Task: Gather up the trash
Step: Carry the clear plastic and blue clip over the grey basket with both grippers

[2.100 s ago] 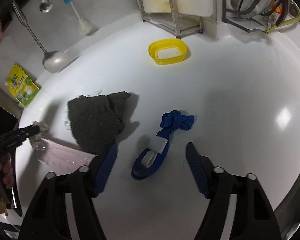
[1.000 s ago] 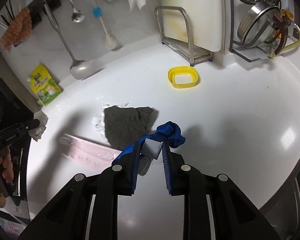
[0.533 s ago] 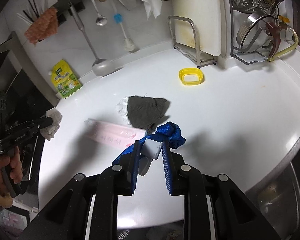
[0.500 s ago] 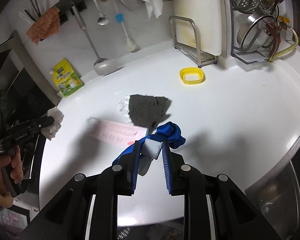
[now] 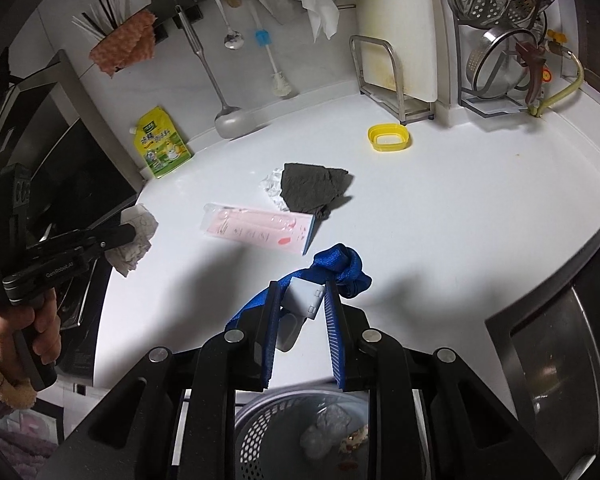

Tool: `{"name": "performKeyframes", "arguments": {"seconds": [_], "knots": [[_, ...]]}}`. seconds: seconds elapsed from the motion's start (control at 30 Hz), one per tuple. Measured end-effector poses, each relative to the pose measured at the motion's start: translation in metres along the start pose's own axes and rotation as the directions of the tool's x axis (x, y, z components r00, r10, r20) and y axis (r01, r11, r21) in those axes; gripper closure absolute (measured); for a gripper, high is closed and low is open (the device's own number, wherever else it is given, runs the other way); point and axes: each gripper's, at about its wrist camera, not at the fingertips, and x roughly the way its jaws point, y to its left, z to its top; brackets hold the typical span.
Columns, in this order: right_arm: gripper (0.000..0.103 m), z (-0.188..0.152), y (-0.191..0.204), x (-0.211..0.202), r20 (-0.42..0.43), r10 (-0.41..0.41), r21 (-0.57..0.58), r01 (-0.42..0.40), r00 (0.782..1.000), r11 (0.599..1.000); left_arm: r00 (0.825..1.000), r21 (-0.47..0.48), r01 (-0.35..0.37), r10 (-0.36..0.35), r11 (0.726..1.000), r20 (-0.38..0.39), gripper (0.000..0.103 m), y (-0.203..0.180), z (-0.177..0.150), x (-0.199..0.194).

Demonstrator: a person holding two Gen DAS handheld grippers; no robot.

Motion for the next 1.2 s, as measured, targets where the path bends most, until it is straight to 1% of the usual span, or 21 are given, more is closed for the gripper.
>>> {"name": "performKeyframes", "arguments": {"seconds": [0.47, 0.87, 1.2], "knots": [[0.082, -0.048, -0.004, -0.031, -0.026, 0.013, -0.008, -0.013, 1.000, 1.000, 0.999, 0.047, 0.040, -0.039, 0.998, -0.020, 0.087, -0.051, -0.033, -0.015], [0.081, -0.088, -0.018, -0.049, -0.061, 0.022, -0.013, -0.023, 0.998, 1.000, 0.995, 0.093, 0.080, -0.073, 0.992, -0.070, 0.086, -0.097, -0.066, -0.017], [0.081, -0.127, -0.023, -0.060, -0.110, 0.024, -0.032, -0.027, 0.994, 0.999, 0.986, 0.116, 0.125, -0.110, 0.985, -0.124, 0.086, -0.134, -0.096, -0.015]]}}
